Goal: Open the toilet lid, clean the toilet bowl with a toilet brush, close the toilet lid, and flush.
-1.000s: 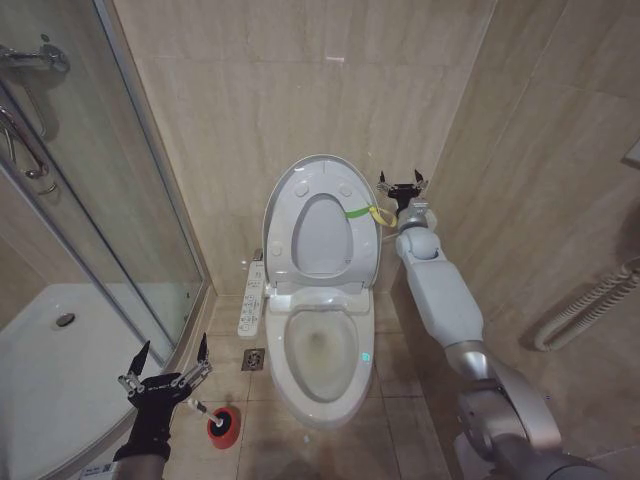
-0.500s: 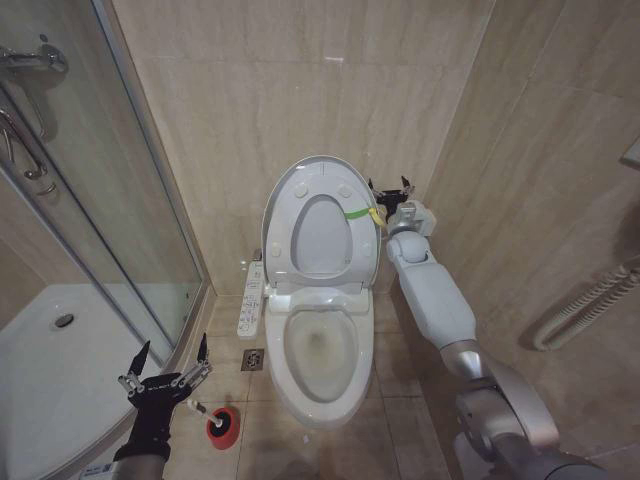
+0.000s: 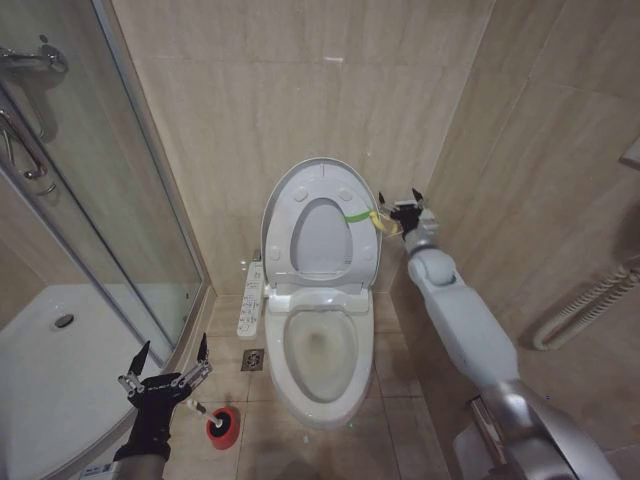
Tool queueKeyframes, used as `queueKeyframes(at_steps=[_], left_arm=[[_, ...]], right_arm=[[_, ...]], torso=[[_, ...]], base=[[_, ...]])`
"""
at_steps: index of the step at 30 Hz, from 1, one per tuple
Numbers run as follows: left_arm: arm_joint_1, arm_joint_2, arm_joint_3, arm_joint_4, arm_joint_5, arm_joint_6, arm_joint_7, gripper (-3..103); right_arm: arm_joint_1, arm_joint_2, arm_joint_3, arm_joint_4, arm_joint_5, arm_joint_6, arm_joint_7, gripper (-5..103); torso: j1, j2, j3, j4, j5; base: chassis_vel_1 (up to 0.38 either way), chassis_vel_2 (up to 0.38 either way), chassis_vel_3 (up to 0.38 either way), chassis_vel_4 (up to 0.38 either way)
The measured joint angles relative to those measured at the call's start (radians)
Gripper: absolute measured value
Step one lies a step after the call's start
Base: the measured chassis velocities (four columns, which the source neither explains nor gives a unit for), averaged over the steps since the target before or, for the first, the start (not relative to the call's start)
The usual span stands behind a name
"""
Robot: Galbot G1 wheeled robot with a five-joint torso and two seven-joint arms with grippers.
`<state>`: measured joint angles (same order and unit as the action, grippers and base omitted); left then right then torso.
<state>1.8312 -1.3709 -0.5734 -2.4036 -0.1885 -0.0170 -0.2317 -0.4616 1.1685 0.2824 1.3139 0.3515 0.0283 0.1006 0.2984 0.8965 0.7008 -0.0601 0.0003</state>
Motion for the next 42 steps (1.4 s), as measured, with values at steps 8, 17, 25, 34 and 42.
queueKeyframes(at_steps=[8,17,25,34,42], left_arm=[[0.000,0.000,0.000,0.000,0.000,0.000,0.000,100],[0.000,0.000,0.000,0.000,0.000,0.000,0.000,100],[0.000,0.000,0.000,0.000,0.000,0.000,0.000,100],[0.000,0.000,0.000,0.000,0.000,0.000,0.000,100],[0.000,0.000,0.000,0.000,0.000,0.000,0.000,100]], right_arm=[[0.042,0.033,0.023,-0.070,-0.026,0.012,0.029,100],[0.212,0.102,0.015,-0.269,-0.091,0.069,0.045,100],[0.254,0.163,-0.022,-0.329,-0.113,0.100,0.052,100],[0.255,0.173,-0.049,-0.312,-0.119,0.106,0.046,100],[0.195,0.115,-0.081,-0.184,-0.088,0.074,0.040,100]], torso=[[0.000,0.000,0.000,0.0004,-0.0003],[0.000,0.000,0.000,0.0003,-0.0005],[0.000,0.000,0.000,0.0004,-0.0006],[0.000,0.000,0.000,0.0001,-0.0004],[0.000,0.000,0.000,0.0003,-0.0003]], base=[[0.000,0.000,0.000,0.000],[0.000,0.000,0.000,0.000],[0.000,0.000,0.000,0.000],[0.000,0.000,0.000,0.000],[0.000,0.000,0.000,0.000]])
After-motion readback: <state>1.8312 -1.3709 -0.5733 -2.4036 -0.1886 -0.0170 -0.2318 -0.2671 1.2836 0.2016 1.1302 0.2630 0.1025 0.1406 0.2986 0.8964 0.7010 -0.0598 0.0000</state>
